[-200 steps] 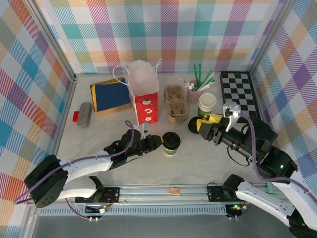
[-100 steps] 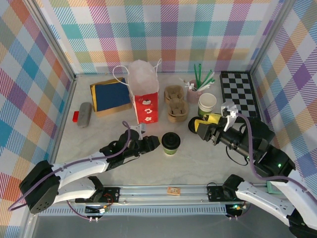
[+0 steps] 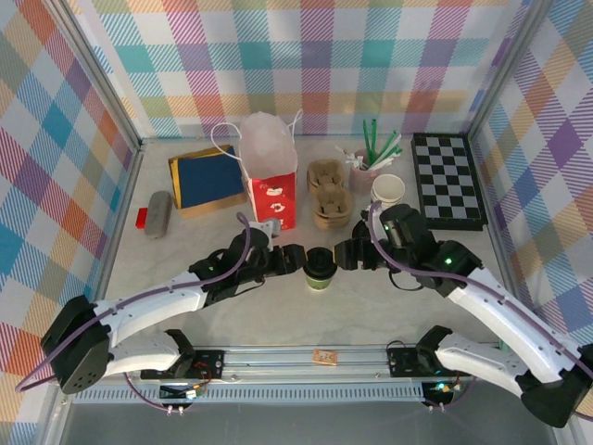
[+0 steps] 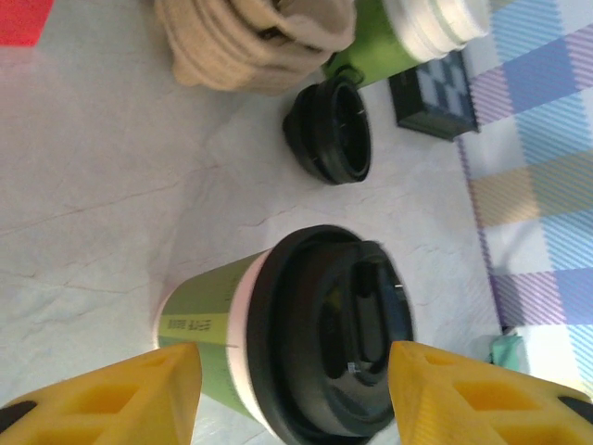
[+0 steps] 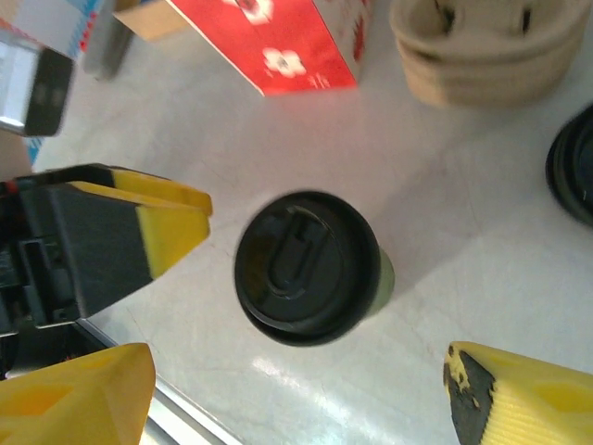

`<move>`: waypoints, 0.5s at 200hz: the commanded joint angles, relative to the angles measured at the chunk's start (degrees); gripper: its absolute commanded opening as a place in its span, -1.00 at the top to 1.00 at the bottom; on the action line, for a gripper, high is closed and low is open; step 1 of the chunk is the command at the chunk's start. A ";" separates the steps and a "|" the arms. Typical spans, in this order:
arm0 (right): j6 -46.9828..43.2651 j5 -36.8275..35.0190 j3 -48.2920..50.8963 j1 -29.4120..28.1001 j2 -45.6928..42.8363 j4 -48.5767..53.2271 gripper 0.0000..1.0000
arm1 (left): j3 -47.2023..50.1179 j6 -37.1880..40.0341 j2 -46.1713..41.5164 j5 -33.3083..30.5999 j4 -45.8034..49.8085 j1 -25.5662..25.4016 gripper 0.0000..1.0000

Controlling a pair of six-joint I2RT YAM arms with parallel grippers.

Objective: Pack the takeout coffee

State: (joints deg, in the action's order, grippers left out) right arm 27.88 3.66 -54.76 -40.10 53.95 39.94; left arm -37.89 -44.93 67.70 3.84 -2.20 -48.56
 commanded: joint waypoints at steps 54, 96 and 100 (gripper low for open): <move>4.08 12.42 7.49 3.45 3.66 -6.76 -0.67 | -1.47 1.73 2.74 -0.02 0.02 -0.08 -0.12; 4.76 12.69 9.15 3.53 7.40 -10.71 -0.63 | -1.56 1.62 3.48 0.56 -0.54 -0.18 -0.11; 4.87 12.64 9.21 3.58 7.68 -10.97 -0.62 | -1.64 1.68 3.49 0.64 -0.53 -0.20 -0.11</move>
State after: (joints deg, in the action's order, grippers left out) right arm 31.57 14.55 -46.48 -36.80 60.25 32.73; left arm -38.11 -44.03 70.59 3.92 -1.72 -48.60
